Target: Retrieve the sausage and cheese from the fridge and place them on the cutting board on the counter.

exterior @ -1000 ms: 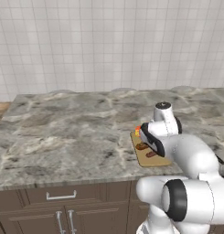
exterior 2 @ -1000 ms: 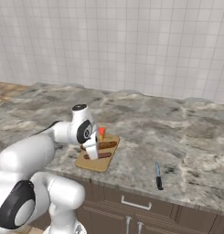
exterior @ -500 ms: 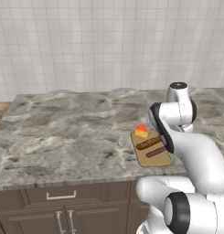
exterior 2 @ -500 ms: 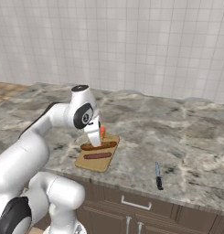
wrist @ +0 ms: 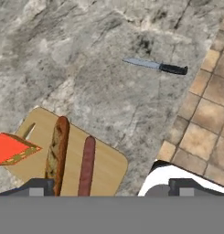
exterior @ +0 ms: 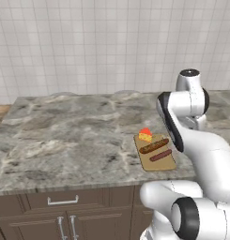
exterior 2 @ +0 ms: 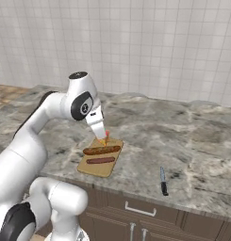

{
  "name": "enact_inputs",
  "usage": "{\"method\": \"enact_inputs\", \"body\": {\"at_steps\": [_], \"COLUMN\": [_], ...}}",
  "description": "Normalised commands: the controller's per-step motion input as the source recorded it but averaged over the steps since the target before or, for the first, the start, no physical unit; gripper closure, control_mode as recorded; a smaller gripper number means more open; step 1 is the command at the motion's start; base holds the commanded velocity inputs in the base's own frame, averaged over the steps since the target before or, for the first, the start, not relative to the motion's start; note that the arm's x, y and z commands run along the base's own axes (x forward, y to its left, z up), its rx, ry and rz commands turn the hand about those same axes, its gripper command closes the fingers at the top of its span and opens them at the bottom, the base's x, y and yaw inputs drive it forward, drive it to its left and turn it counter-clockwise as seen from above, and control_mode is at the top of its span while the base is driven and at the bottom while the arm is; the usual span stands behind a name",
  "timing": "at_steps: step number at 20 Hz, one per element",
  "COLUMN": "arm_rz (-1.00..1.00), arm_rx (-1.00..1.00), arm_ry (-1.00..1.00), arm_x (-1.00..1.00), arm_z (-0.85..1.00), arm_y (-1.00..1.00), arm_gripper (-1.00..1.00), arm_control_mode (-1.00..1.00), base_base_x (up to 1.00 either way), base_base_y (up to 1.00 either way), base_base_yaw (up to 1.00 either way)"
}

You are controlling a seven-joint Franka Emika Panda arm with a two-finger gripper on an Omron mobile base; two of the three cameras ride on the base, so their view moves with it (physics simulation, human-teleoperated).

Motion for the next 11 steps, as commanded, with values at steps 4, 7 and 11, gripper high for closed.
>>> {"method": "enact_inputs", "body": {"at_steps": [4, 7, 11], "arm_rz": [0.32, 0.34, 0.35], "arm_rx": [-0.08, -0.08, -0.07], "arm_ry": [-0.07, -0.16, -0.14], "arm_x": [-0.39, -0.65, -0.72], "arm_z": [0.0, 0.0, 0.13], "arm_y": [0.0, 0.0, 0.0], "arm_gripper": [-1.0, -1.0, -1.0], "arm_control_mode": [-1.0, -1.0, -1.0], "base_base_x": [0.0, 0.0, 0.0], "base_base_y": [0.0, 0.0, 0.0], "base_base_yaw": [0.0, 0.0, 0.0]}}
